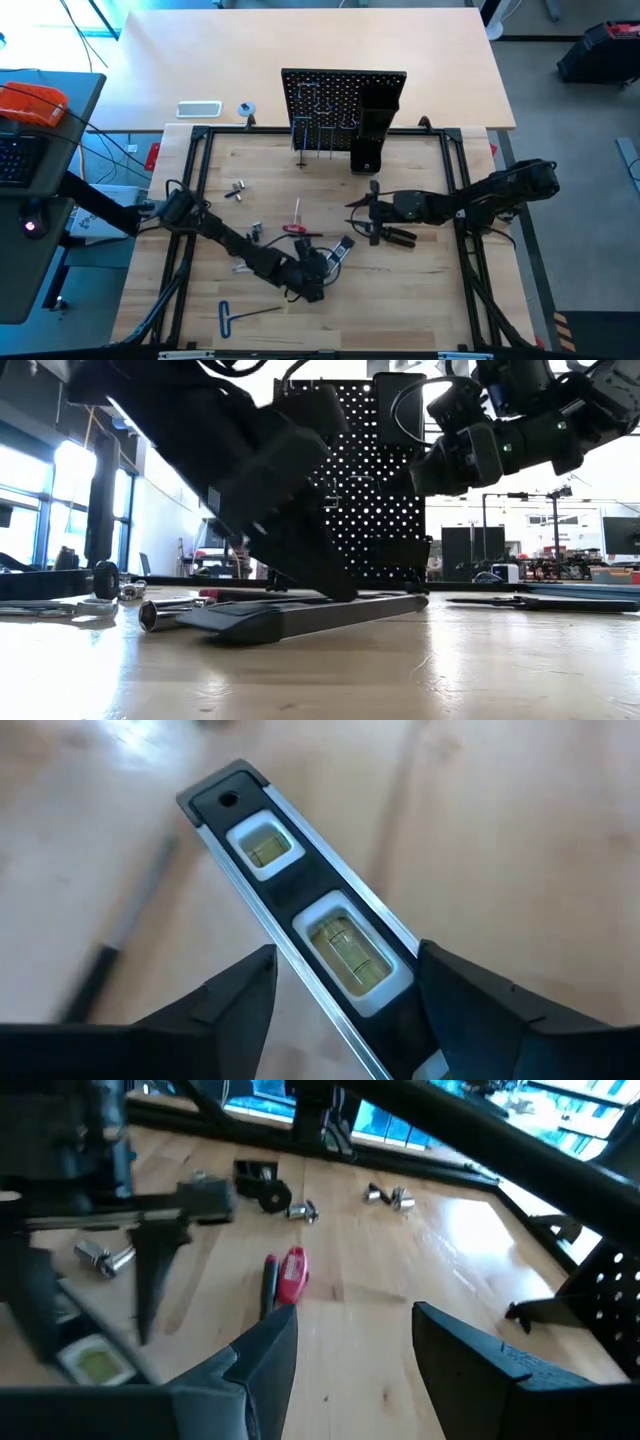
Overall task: Hang tools onto peg board
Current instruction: Hang the pliers on the peg board
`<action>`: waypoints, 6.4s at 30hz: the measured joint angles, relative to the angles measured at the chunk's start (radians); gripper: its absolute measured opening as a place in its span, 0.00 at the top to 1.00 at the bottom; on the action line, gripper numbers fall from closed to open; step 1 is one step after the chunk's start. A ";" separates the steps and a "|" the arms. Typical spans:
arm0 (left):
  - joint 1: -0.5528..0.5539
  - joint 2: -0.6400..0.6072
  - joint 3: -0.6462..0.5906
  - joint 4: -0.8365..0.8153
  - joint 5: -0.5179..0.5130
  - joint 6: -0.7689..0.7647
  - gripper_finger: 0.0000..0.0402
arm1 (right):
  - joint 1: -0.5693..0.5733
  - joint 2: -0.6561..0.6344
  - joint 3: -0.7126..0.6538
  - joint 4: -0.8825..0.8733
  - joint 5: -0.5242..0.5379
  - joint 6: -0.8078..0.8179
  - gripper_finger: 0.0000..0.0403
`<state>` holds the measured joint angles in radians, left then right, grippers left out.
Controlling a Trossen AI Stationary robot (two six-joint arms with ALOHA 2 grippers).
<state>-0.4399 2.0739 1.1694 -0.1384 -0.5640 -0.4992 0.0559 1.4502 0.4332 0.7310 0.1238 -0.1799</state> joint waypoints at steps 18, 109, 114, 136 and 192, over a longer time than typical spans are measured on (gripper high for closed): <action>0.149 -0.045 -0.007 0.010 0.056 0.307 0.50 | 0.026 -0.115 0.000 -0.540 0.005 0.148 0.52; 0.279 -0.838 -0.114 -0.043 -0.343 0.574 0.50 | 0.365 -0.266 0.443 -1.299 0.784 0.507 0.89; 0.332 -1.051 -0.300 0.040 -0.372 0.578 0.50 | 0.275 -0.264 0.443 -1.058 0.780 0.274 0.89; 0.659 -1.040 -0.584 0.814 0.244 0.633 0.50 | -0.030 -0.047 0.468 -0.190 0.631 -0.254 0.89; 0.659 -0.764 -0.471 1.045 0.337 0.527 0.52 | -0.069 0.281 0.854 -0.129 0.718 -0.273 0.89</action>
<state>0.2195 1.3098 0.6984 0.9067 -0.2272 0.0276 -0.0132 1.7309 1.2875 0.6022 0.8416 -0.4529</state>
